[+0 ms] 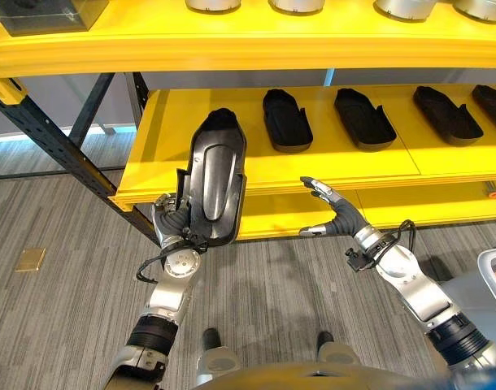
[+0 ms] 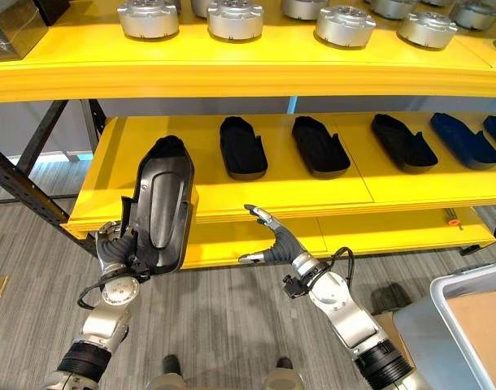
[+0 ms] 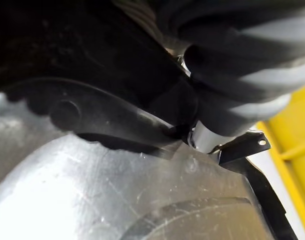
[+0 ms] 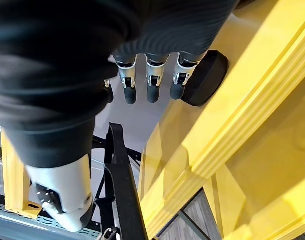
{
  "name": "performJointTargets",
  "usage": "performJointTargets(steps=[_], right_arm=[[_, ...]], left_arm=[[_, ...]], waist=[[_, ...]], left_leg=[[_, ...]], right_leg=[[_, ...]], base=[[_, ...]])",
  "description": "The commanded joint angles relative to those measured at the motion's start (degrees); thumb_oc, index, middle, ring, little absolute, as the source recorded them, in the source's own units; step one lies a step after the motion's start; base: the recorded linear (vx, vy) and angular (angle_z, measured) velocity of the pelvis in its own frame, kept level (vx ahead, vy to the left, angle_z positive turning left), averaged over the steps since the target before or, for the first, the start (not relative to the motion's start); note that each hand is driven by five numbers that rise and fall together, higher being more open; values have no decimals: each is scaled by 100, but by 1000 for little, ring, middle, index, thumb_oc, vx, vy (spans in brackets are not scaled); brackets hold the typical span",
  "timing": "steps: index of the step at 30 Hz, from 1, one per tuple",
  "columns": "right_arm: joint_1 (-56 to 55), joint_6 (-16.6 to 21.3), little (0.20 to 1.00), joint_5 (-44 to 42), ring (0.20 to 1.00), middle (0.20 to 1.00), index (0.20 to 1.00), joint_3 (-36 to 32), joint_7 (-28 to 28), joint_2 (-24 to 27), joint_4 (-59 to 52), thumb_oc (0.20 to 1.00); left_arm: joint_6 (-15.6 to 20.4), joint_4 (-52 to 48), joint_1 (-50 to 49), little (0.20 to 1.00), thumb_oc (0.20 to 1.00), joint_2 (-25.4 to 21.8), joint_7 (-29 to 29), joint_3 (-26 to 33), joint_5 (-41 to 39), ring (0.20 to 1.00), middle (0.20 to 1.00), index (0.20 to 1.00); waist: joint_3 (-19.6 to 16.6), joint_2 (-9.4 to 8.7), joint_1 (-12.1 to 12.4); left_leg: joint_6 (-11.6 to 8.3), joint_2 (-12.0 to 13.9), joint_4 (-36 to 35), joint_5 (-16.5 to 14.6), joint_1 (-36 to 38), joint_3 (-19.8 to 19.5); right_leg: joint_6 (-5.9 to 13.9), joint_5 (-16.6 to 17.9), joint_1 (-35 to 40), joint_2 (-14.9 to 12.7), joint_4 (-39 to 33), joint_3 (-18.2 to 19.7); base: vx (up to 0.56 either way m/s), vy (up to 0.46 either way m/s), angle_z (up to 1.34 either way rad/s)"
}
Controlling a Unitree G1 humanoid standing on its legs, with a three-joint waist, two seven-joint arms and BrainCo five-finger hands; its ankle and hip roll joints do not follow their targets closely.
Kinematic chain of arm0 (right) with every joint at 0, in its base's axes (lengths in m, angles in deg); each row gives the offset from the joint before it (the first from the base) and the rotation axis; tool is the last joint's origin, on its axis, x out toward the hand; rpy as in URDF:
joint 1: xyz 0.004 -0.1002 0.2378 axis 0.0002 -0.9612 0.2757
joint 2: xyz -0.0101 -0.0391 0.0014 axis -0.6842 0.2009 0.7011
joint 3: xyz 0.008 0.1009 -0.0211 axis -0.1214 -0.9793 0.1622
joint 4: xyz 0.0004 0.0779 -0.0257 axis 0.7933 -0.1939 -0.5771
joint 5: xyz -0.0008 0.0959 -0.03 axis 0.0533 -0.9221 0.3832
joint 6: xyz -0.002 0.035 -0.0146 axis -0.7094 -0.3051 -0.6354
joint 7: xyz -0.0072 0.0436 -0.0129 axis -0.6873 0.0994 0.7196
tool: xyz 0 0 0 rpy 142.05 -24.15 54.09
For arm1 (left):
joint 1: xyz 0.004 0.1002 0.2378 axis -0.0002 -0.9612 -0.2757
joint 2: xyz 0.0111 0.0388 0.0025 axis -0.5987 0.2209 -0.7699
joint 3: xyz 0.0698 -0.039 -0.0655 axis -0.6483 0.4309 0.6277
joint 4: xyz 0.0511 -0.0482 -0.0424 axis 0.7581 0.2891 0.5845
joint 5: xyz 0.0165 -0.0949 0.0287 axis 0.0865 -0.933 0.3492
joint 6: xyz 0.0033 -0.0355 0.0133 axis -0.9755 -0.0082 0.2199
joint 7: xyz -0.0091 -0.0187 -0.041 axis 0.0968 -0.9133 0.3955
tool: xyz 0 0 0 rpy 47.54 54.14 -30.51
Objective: Move parts from the plastic box to the shelf.
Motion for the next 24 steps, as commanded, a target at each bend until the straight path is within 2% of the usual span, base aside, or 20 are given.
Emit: performJointTargets(steps=[1,3,5,9,15,17,20,21,24], right_arm=[[520,153,1000,-199,1000,1000,1000,1,2,3,-586,1000],[623,124,1000,-220,1000,1000,1000,28,25,-7,-592,1000],[873,27,1000,-342,1000,1000,1000,105,65,-57,-614,1000],[1286,-74,1000,-371,1000,1000,1000,166,28,-47,-640,1000],[1819,-252,1000,-471,1000,1000,1000,303,72,187,-698,1000],[2098,-276,1000,-548,1000,1000,1000,337,95,306,-753,1000],[2261,-356,1000,-646,1000,1000,1000,340,112,367,-833,1000],[2412,-439,1000,-729,1000,1000,1000,347,99,442,-954,1000],[2505,-504,1000,-744,1000,1000,1000,354,41,505,-1077,1000]], left_arm=[[369,49,823,200,200,-71,344,169,-220,200,200,200],[456,268,984,200,200,-2,430,153,-369,200,200,200],[596,905,1528,200,200,182,885,79,-280,200,200,200],[759,1632,2324,200,200,24,1192,168,-403,200,200,200],[721,2478,3330,200,200,-628,1468,187,-751,200,200,200],[640,2922,3819,200,200,-983,1427,152,-813,200,200,200],[588,3144,4100,200,200,-1135,1450,121,-754,200,200,200],[599,3355,4373,200,200,-1312,1507,58,-850,200,200,200],[751,3454,4514,200,200,-1446,1549,25,-812,200,200,200]], waist=[[106,-19,-25],[152,4,-62],[276,16,-206],[515,19,-361],[893,-11,-567],[1079,-73,-637],[1168,-117,-665],[1266,-163,-708],[1357,-209,-730]], left_leg=[[53,170,603,-299,-300,-428],[50,179,678,-301,-379,-431],[61,161,800,-323,-513,-425],[30,125,863,-333,-739,-389],[9,75,1096,-400,-1064,-306],[8,65,1283,-446,-1303,-288],[15,52,1379,-479,-1442,-281],[23,33,1503,-518,-1600,-273],[52,-11,1659,-591,-1742,-263]], right_leg=[[-302,-415,-395,292,832,82],[-305,-463,-511,305,984,127],[-276,-482,-709,310,1119,273],[-261,-443,-961,331,1091,437],[-255,-365,-1319,321,1123,659],[-259,-329,-1565,317,1207,772],[-254,-310,-1699,312,1239,826],[-251,-288,-1857,307,1282,899],[-255,-269,-1986,300,1319,972]], base=[[42,59,-4],[13,47,-3],[16,67,-10],[-127,74,-11],[-81,68,-14],[-108,65,-13],[-70,50,-8],[-73,83,-5],[-63,108,-10]])
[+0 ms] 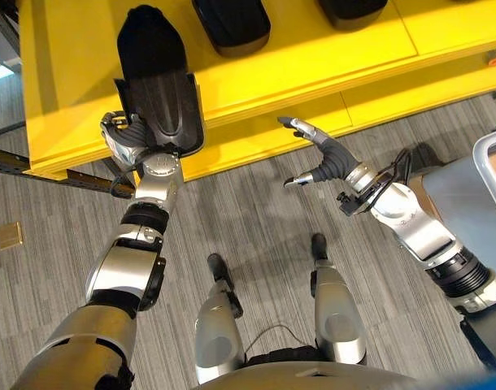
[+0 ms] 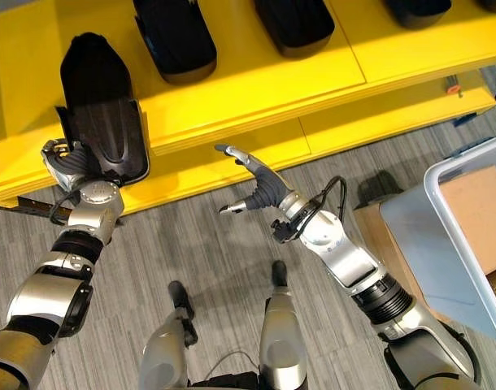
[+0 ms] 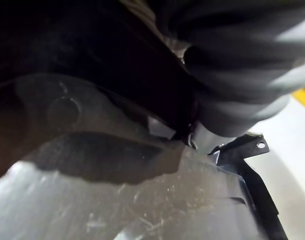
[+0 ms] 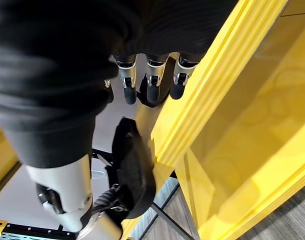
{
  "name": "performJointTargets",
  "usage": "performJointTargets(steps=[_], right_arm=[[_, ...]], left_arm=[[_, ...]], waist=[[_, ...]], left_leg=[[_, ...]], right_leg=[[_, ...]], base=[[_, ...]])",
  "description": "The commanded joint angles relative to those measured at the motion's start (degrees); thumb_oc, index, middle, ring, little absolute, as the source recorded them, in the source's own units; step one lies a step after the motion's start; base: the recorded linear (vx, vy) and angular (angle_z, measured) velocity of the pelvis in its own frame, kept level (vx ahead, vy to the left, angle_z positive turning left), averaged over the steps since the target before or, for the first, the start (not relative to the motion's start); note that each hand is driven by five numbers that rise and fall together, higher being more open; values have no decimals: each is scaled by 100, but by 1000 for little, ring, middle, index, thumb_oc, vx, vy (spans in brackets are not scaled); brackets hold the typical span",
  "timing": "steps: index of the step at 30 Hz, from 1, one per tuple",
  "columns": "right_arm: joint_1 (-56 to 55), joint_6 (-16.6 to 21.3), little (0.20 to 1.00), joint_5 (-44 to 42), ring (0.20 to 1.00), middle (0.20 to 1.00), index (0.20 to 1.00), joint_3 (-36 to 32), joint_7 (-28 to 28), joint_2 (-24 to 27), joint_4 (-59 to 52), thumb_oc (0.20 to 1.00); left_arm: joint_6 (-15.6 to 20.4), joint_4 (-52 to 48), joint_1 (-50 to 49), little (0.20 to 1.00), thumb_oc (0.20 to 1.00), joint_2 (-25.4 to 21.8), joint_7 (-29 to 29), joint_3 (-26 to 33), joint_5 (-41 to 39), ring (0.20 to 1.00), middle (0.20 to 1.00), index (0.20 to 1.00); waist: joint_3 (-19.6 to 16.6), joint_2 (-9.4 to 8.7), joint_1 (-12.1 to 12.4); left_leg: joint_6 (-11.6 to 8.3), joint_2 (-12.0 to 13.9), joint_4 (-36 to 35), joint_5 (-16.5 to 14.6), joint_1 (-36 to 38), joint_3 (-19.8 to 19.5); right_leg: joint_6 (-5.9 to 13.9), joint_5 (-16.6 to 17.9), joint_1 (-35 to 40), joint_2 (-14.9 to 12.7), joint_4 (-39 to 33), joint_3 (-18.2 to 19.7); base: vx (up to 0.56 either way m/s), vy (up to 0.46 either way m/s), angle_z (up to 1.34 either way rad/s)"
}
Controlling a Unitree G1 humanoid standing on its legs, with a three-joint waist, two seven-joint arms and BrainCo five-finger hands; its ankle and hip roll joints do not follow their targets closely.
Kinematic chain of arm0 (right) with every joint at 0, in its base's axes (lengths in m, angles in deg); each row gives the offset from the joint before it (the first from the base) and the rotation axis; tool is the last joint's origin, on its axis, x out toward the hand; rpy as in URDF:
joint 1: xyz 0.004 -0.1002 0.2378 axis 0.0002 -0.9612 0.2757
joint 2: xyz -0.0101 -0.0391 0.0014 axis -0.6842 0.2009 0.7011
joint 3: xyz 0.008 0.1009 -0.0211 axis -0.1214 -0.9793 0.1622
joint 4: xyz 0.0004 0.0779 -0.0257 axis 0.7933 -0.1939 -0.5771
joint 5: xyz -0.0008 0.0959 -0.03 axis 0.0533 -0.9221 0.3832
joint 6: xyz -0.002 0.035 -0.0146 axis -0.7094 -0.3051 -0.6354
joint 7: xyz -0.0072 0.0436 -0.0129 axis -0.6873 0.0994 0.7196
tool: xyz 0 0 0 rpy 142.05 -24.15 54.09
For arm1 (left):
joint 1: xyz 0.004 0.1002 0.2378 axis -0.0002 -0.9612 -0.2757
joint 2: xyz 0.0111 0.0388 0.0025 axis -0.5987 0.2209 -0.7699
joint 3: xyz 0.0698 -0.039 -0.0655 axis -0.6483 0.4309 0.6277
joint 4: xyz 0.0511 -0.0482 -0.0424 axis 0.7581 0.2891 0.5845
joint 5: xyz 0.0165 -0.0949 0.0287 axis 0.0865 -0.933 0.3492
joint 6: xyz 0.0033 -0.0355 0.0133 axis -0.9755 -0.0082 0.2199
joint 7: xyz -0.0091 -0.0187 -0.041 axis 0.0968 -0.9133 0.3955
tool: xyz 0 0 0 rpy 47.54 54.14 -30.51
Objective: Move parts from the plastic box to the shelf.
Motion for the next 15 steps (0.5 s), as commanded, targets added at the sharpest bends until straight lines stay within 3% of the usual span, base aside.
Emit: performJointTargets(steps=[1,6,8,10,11,14,15], right_arm=[[59,163,1000,-258,1000,1000,1000,-120,-26,-130,-428,1000],[-286,467,1000,-272,1000,1000,1000,-245,-214,40,-450,1000],[-405,544,1000,-315,1000,1000,1000,-207,-164,6,-456,1000],[-519,677,1000,-448,1000,1000,1000,-167,-121,-58,-432,1000],[-606,728,1000,-491,1000,1000,1000,-199,-125,-86,-447,1000],[-726,803,1000,-616,1000,1000,1000,-195,-268,-404,-304,1000],[-704,868,1000,-527,1000,1000,1000,-77,-358,-566,-238,1000]], left_arm=[[451,-151,210,200,200,-490,266,-37,165,200,200,200],[390,-515,-150,200,200,-506,270,-63,331,200,200,200],[740,-429,-246,200,200,-592,-131,-109,-212,200,200,200],[513,-545,-304,200,200,-552,-282,-204,167,200,200,200],[457,-746,-394,200,200,-446,-249,-245,66,200,200,200],[327,-1341,-796,200,200,-186,-286,-258,965,200,200,200],[209,-1612,-1001,200,200,-126,-196,-230,1244,200,200,200]], waist=[[-330,-271,-6],[-348,-364,100],[-432,-452,150],[-488,-582,249],[-519,-632,320],[-604,-757,674],[-618,-749,761]], left_leg=[[43,-57,875,-666,-156,-484],[191,-235,1254,-977,-103,-470],[294,-304,1420,-1171,-35,-397],[363,-328,1550,-1275,-27,-360],[401,-344,1548,-1305,-7,-323],[547,-330,1479,-1409,240,-20],[595,-323,1255,-1358,454,135]], right_leg=[[-153,-484,9,308,425,230],[-75,-425,246,138,352,186],[27,-355,464,23,242,115],[98,-282,653,-52,137,-21],[123,-257,712,-78,116,-139],[95,-315,1041,-78,252,-981],[115,-171,936,-53,498,-1094]], base=[[-39,121,-6],[37,154,-3],[79,115,8],[36,30,11],[17,17,6],[39,38,-33],[80,44,-129]])
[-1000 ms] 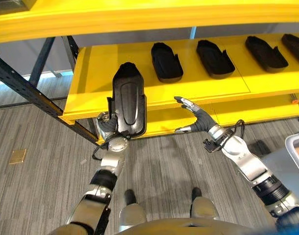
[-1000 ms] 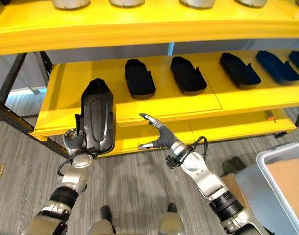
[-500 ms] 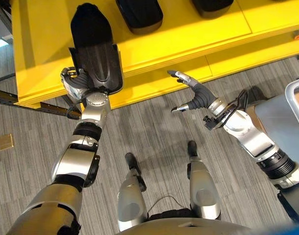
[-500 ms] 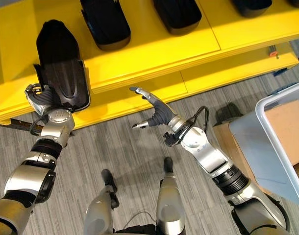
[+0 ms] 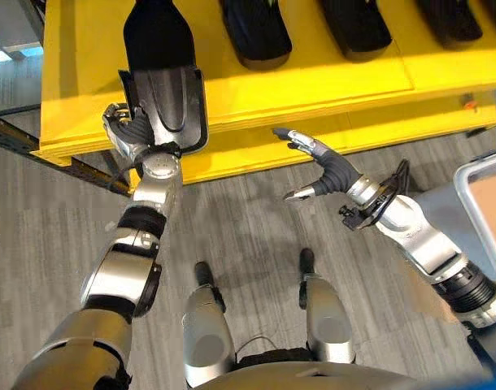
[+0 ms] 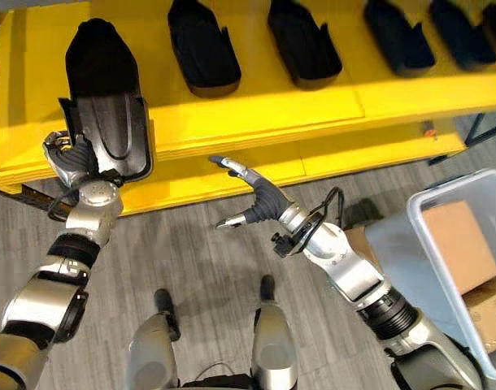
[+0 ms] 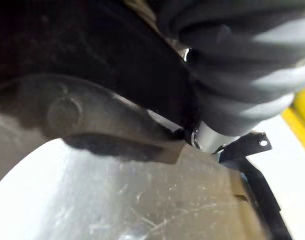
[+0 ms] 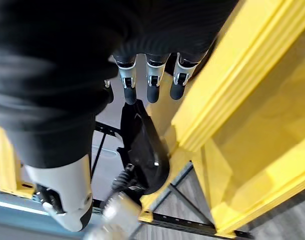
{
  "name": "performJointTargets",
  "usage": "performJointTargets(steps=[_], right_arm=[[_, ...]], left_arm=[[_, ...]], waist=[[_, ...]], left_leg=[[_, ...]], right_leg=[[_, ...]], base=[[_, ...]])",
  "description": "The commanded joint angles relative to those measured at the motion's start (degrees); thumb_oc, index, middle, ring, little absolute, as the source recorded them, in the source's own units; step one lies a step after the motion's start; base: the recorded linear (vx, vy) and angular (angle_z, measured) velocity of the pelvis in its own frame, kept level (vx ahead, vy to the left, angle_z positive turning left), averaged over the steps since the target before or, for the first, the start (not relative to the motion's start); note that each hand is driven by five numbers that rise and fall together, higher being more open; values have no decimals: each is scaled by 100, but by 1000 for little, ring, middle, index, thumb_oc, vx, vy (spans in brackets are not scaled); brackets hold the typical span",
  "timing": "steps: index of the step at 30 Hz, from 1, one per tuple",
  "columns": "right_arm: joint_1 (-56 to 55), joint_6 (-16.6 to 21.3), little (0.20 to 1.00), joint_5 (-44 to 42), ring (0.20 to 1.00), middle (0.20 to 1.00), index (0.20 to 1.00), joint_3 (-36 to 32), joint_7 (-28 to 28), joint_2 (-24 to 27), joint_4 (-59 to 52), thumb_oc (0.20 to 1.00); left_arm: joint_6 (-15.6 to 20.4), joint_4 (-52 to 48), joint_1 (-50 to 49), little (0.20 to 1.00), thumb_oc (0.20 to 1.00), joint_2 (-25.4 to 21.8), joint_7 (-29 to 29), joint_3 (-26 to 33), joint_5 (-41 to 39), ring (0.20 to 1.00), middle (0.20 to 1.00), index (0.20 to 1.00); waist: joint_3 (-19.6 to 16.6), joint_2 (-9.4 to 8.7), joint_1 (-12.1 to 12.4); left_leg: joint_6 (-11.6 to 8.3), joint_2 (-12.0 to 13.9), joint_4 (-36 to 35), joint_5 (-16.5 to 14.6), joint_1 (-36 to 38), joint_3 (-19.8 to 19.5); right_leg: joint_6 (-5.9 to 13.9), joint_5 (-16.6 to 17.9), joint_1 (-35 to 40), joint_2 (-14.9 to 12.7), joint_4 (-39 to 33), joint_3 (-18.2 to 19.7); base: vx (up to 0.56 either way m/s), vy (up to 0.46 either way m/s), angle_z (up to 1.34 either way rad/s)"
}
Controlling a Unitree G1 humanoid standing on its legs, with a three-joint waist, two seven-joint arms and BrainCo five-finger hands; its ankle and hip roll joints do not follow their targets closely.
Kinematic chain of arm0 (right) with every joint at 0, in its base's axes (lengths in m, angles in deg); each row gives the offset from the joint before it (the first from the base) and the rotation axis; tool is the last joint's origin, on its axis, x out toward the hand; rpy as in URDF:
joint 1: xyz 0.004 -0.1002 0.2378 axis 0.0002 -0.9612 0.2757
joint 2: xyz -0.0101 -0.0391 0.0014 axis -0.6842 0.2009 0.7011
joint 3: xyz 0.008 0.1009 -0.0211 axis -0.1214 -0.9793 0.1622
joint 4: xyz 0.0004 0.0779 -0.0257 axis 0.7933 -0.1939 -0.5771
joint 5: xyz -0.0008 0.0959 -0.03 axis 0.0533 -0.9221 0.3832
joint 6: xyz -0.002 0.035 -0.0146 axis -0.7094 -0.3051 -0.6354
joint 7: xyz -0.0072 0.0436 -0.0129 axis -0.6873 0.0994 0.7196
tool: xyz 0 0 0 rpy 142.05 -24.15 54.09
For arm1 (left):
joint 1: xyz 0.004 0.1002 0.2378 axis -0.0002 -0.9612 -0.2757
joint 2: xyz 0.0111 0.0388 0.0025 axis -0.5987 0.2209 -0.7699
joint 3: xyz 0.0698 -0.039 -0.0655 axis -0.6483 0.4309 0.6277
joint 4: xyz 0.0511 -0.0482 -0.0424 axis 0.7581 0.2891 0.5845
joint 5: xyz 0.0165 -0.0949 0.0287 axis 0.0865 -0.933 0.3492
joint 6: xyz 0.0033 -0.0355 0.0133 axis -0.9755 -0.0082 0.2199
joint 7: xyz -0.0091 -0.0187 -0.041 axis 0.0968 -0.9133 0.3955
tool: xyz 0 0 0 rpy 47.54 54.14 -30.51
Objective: Move parts from the plastic box to the shelf.
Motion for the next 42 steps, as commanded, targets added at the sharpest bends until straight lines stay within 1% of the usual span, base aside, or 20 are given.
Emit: performJointTargets(steps=[1,3,4,5,6,9,13,19,22,23,24,25,27,28,29,30,31,33,36,42], right_arm=[[-35,560,1000,-32,1000,1000,1000,-3,-168,-240,-59,1000],[-33,613,1000,93,1000,1000,1000,91,-210,-358,37,1000],[-35,641,1000,132,1000,1000,1000,157,-224,-400,64,1000],[-62,649,1000,193,1000,1000,1000,238,-182,-436,65,1000],[-196,603,1000,272,1000,1000,1000,200,-264,-432,32,1000],[-125,559,1000,236,1000,1000,1000,177,-372,-352,49,1000],[273,448,1000,318,1000,1000,1000,237,-408,-231,10,1000],[137,468,1000,420,1000,1000,1000,210,-375,13,-50,1000],[-5,537,1000,400,1000,1000,1000,133,-497,124,-54,1000],[-78,511,1000,482,1000,1000,1000,63,-483,160,-63,1000],[-95,505,1000,548,1000,1000,1000,43,-472,163,-46,1000],[-76,487,1000,568,1000,1000,1000,52,-453,172,-14,1000],[25,458,1000,615,1000,1000,1000,118,-383,152,92,1000],[96,467,1000,644,1000,1000,1000,184,-349,161,147,1000],[133,453,1000,648,1000,1000,1000,205,-352,172,154,1000],[165,428,1000,647,1000,1000,1000,227,-378,186,154,1000],[178,391,1000,653,1000,1000,1000,244,-373,192,158,1000],[55,389,1000,554,1000,1000,1000,283,-408,260,168,1000],[-264,498,1000,317,1000,1000,1000,211,-454,298,90,1000],[266,426,1000,253,1000,1000,1000,374,-324,111,26,1000]], left_arm=[[77,-543,-199,200,200,-43,105,-2,884,200,200,200],[72,-581,-297,200,200,14,216,-5,990,200,200,200],[110,-542,-349,200,200,37,321,-11,978,200,200,200],[138,-498,-399,200,200,30,343,-32,929,200,200,200],[125,-468,-494,200,200,77,240,0,847,200,200,200],[130,-316,-485,200,200,139,172,-11,756,200,200,200],[250,-8,-322,200,200,85,230,-19,564,200,200,200],[154,-32,-567,200,200,243,163,101,635,200,200,200],[99,-51,-618,200,200,227,127,99,694,200,200,200],[96,-64,-590,200,200,220,32,49,658,200,200,200],[73,-73,-550,200,200,197,-14,19,603,200,200,200],[87,-40,-516,200,200,182,-54,-8,554,200,200,200],[149,35,-475,200,200,191,-140,-30,546,200,200,200],[230,68,-502,200,200,200,-136,-38,512,200,200,200],[283,71,-552,200,200,212,-127,-18,475,200,200,200],[332,87,-606,200,200,221,-132,27,455,200,200,200],[364,100,-634,200,200,220,-163,61,432,200,200,200],[326,151,-674,200,200,217,-222,167,375,200,200,200],[119,103,-668,200,200,199,-262,202,444,200,200,200],[-85,339,55,200,200,-68,-294,-83,271,200,200,200]], waist=[[-402,71,51],[-416,60,-24],[-423,6,-92],[-424,39,-174],[-611,96,-270],[-792,136,-272],[-778,281,-316],[-966,439,-387],[-1091,511,-485],[-1090,528,-510],[-1084,556,-504],[-1059,581,-506],[-1072,665,-471],[-1049,758,-425],[-1038,791,-406],[-1038,812,-393],[-1037,818,-388],[-1116,850,-427],[-1200,810,-460],[-920,663,-398]], left_leg=[[428,-361,-261,-192,450,292],[365,-416,-455,-263,679,228],[402,-463,-578,-197,752,235],[440,-473,-683,-236,881,111],[429,-521,-885,-141,948,-37],[298,-460,-989,-22,947,60],[140,-198,-963,146,861,70],[157,-137,-995,151,1040,-22],[176,-98,-699,42,1069,190],[103,5,-165,202,868,323],[74,47,-117,279,781,316],[50,80,-251,332,782,302],[-55,198,-861,674,806,263],[-246,409,-1332,1259,748,47],[-318,525,-1548,1520,713,-89],[-344,593,-1671,1606,690,-196],[-344,606,-1703,1604,694,-234],[-281,512,-1687,1284,783,-120],[-221,328,-1632,1013,891,-8],[-143,68,-1570,864,752,75]], right_leg=[[631,-900,274,14,686,-267],[753,-678,213,49,167,-144],[778,-273,29,18,-132,-18],[811,-201,-89,111,-214,311],[786,-336,-95,289,-277,560],[640,-471,92,363,-428,373],[447,-860,68,406,-20,312],[289,-1235,128,518,397,419],[185,-1368,192,500,558,311],[101,-1429,284,508,577,182],[85,-1453,327,519,580,112],[99,-1498,379,511,608,45],[128,-1529,422,522,602,-18],[123,-1598,490,558,603,10],[118,-1634,539,545,596,45],[126,-1664,579,497,605,94],[135,-1685,597,464,622,127],[219,-1706,625,325,669,200],[405,-1583,586,198,622,249],[592,-1276,424,92,324,282]], base=[[121,-1,-131],[203,-112,-52],[233,-196,-3],[289,-290,13],[288,-246,27],[134,-163,89],[56,-91,12],[155,-124,23],[131,-161,34],[93,-139,39],[92,-79,84],[66,58,105],[90,248,71],[123,420,26],[148,477,18],[121,384,11],[147,391,-18],[164,330,-44],[131,189,-66],[-16,114,-17]])
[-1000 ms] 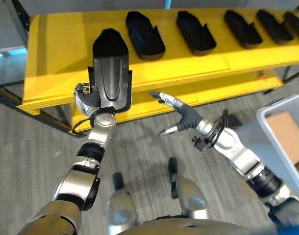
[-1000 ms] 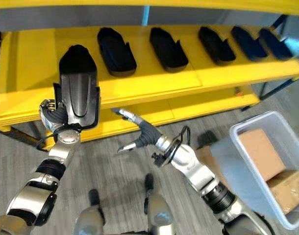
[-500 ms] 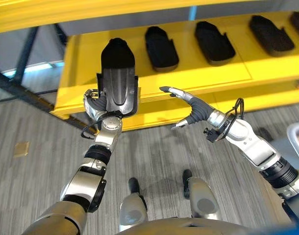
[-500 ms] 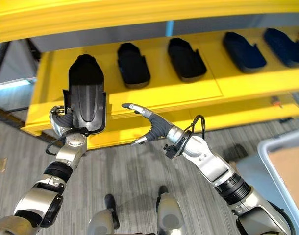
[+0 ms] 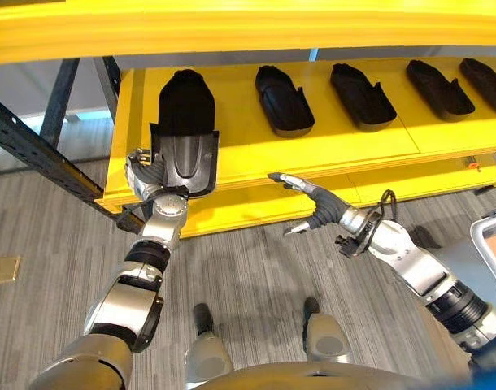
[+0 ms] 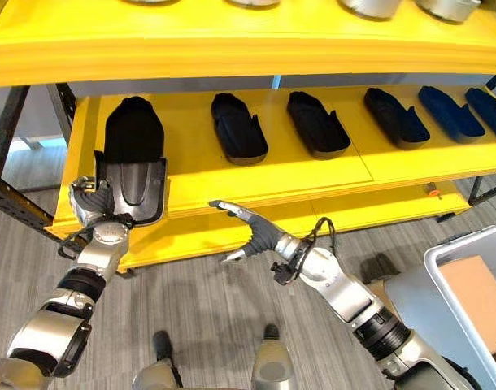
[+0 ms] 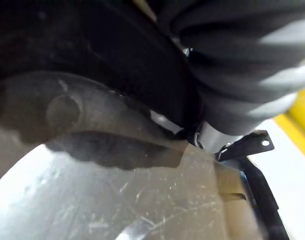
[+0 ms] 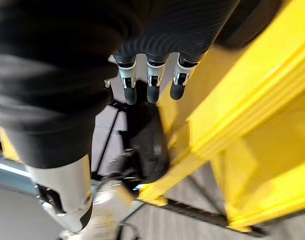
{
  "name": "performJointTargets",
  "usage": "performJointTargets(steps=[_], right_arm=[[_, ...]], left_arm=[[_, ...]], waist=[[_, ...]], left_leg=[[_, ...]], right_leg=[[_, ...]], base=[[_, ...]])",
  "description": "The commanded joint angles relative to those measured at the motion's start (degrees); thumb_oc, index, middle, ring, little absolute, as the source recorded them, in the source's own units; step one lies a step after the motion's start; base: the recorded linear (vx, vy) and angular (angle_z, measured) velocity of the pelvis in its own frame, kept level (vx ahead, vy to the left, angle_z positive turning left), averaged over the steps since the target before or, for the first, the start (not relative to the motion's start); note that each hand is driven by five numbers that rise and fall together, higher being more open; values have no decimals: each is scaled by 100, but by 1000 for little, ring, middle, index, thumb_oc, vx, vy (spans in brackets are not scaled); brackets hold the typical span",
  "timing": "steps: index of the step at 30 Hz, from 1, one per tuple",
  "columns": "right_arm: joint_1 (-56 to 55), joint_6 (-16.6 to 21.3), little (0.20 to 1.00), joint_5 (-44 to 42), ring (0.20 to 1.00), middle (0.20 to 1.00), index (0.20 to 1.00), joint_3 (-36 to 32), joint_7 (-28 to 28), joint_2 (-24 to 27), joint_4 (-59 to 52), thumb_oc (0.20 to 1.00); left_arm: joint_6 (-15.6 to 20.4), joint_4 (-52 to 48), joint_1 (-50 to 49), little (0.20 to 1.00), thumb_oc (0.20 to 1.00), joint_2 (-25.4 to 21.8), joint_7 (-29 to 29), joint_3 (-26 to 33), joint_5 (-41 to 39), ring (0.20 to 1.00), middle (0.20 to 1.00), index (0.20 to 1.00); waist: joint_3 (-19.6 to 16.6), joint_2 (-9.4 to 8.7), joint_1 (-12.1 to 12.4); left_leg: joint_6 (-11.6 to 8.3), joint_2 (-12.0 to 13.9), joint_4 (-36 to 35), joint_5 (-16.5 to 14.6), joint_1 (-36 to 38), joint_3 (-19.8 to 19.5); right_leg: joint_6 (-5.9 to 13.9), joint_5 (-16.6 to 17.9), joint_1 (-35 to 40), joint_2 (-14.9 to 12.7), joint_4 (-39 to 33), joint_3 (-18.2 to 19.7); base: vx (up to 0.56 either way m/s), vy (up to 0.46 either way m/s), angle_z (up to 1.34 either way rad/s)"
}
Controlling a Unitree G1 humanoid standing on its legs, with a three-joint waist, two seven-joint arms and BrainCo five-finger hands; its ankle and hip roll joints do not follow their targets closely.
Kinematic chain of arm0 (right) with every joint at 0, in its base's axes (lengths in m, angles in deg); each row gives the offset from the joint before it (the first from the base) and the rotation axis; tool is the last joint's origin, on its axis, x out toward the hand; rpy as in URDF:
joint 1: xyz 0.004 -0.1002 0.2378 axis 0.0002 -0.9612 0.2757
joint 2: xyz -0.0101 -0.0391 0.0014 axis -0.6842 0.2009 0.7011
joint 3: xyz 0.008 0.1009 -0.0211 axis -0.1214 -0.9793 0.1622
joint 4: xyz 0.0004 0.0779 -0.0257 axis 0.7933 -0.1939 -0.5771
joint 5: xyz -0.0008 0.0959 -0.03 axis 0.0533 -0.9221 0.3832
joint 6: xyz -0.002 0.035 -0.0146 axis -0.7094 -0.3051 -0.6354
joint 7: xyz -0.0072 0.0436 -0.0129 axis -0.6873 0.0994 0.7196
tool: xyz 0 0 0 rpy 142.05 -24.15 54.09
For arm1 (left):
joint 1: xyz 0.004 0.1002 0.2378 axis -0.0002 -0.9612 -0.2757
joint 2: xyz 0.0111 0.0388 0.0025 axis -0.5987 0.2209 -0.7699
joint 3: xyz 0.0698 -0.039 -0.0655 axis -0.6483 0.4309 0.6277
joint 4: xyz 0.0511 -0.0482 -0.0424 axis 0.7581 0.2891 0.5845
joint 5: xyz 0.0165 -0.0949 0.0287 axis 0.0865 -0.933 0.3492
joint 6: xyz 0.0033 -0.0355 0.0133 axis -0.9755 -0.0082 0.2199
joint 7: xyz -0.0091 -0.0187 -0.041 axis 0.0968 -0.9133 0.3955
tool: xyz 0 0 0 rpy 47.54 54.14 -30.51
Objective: Move parts from the plastic box to the shelf.
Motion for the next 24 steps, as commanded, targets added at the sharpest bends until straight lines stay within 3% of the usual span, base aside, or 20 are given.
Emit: performJointTargets(steps=[1,8,23,24], right_arm=[[696,140,1000,-294,1000,1000,1000,-32,226,104,-357,1000],[1174,-184,1000,-316,1000,1000,1000,68,361,105,-414,1000],[1469,-339,1000,-454,1000,1000,1000,-11,341,314,-683,1000],[1526,-440,1000,-477,1000,1000,1000,-50,341,355,-861,1000]], left_arm=[[258,30,958,200,200,-222,47,-1,-26,200,200,200],[163,286,1698,200,200,-522,253,-202,-109,200,200,200],[32,819,2586,200,200,-921,657,-211,-430,200,200,200],[-29,999,2918,200,200,-1031,902,-214,-500,200,200,200]], waist=[[233,277,-16],[597,94,8],[946,-101,-108],[1074,-197,-163]], left_leg=[[-135,384,539,-533,-19,-117],[-144,374,1026,-669,-534,-270],[-122,330,1657,-889,-1111,-330],[-101,310,1854,-982,-1276,-281]], right_leg=[[-23,-432,-61,342,380,-115],[-65,-351,-345,389,387,54],[-94,-350,-847,418,671,263],[-95,-318,-990,416,717,300]], base=[[-20,7,-11],[10,-2,-1],[34,20,-4],[24,32,0]])
